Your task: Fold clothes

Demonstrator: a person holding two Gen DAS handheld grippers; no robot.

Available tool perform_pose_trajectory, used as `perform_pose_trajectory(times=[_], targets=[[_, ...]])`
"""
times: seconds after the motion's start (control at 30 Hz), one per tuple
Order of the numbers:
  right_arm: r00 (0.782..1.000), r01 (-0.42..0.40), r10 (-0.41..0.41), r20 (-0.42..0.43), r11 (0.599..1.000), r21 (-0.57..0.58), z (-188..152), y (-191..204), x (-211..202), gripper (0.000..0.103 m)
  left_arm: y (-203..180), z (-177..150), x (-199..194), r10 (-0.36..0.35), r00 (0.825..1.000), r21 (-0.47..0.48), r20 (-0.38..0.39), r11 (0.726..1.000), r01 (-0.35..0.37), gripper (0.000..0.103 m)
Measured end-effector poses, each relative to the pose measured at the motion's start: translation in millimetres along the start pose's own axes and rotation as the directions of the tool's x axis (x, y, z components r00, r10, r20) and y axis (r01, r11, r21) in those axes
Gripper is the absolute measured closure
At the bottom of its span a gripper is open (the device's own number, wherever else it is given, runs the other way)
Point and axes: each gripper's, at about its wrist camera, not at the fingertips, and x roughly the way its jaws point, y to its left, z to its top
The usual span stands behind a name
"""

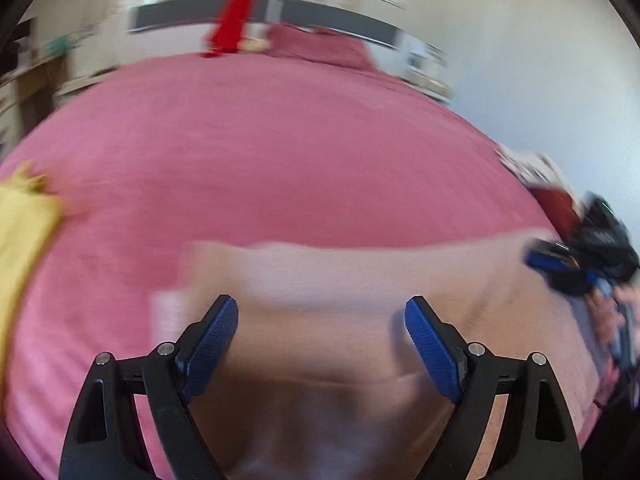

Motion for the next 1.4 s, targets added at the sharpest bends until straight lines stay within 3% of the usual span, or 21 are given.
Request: perform_pose_trajectory(times=[0.03,0.07,0.17,0.27,0.33,0.4,0.47,0.6,0.7,0.73,0.8,0.9,0.97,1.07,1.17,1.3,1.37,1.4], targets=[[0.999,-0.022,0.022,0.029,1.000,-0.002,0.0,4.9,-8.0,0.073,10.2,2.0,-11.5,0.048,0.998,-0.057,0.037,0.997,-0.046,0.015],[0.996,-0.055,0.055,0.067,0.998,-0.011,-3.4,11.5,-18.3,0.073,20.5,4.0,-23.0,0.098,0.993,-0.115,0.072,0.989,-0.089,0.015],[0.991,-0.098,0.103,0.082,0.993,-0.057,-9.0,26.1,-19.5,0.071,22.2,0.5,-48.9,0.083,0.980,-0.205,0.181,0.978,-0.045,0.015],[0.998,-0.066,0.065,-0.019,0.993,-0.093,-5.5,37.3,5.8,0.071,-6.3,-1.0,-24.3,-0.030,0.995,-0.120,0.096,0.992,0.042,0.015],[0.996,-0.052,0.047,-0.074,0.997,-0.062,0.3,31.3,30.3,0.071,-27.4,-2.6,4.2,-0.041,0.999,-0.051,0.016,0.998,0.042,0.015],[0.995,-0.019,0.022,-0.094,0.999,0.028,9.0,12.7,49.2,0.076,-28.7,0.0,25.5,0.013,1.000,-0.033,-0.022,0.999,-0.014,0.015],[0.997,-0.068,0.073,-0.038,0.989,0.130,20.4,-5.7,52.1,0.086,-26.2,3.3,45.2,0.079,0.996,-0.024,-0.051,0.997,-0.080,0.015],[0.991,-0.096,0.073,0.109,0.971,0.220,26.7,-30.8,18.5,0.090,12.4,15.7,44.5,0.144,0.989,-0.175,-0.042,0.973,-0.150,0.015],[0.985,-0.133,0.098,0.144,0.958,0.253,19.8,-25.5,4.5,0.077,25.4,22.3,21.3,0.226,0.974,-0.225,-0.024,0.948,-0.226,0.015],[0.980,-0.164,0.130,0.152,0.957,0.240,16.7,-19.3,0.9,0.070,24.9,23.4,10.0,0.224,0.974,-0.236,0.011,0.948,-0.216,0.015],[0.972,-0.211,0.179,0.154,0.952,0.222,11.0,-10.2,0.2,0.070,15.2,23.5,-10.3,0.171,0.982,-0.239,0.081,0.960,-0.148,0.015],[0.967,-0.245,0.223,0.123,0.946,0.215,3.6,-4.0,13.2,0.068,-18.5,18.2,-18.3,0.022,0.995,-0.187,0.096,0.982,-0.004,0.015],[0.985,-0.169,0.168,0.023,0.952,0.254,3.2,-3.4,41.2,0.066,-55.6,9.9,2.6,-0.095,0.995,-0.126,-0.005,0.988,0.094,0.015],[0.991,-0.097,0.120,-0.063,0.951,0.294,5.8,-11.7,74.7,0.070,-88.4,-8.1,42.7,-0.076,0.989,-0.022,-0.124,0.997,0.074,0.015],[0.996,-0.083,0.072,0.044,0.919,0.386,13.9,-38.2,61.6,0.083,-98.0,-20.5,67.4,0.043,0.993,0.133,-0.112,0.991,-0.028,0.010],[0.973,-0.094,-0.019,0.231,0.878,0.469,22.2,-62.6,3.9,0.079,-84.1,-5.6,48.2,0.044,0.991,0.103,-0.127,0.994,-0.031,0.009],[0.954,-0.129,-0.023,0.297,0.867,0.481,21.9,-63.7,-32.3,0.066,-68.8,0.1,28.7,0.054,0.993,0.056,-0.103,0.997,-0.049,0.009],[0.946,-0.156,-0.009,0.324,0.862,0.481,21.3,-64.3,-47.7,0.066,-55.3,1.4,16.0,0.051,0.995,0.003,-0.082,0.999,-0.051,0.009]])
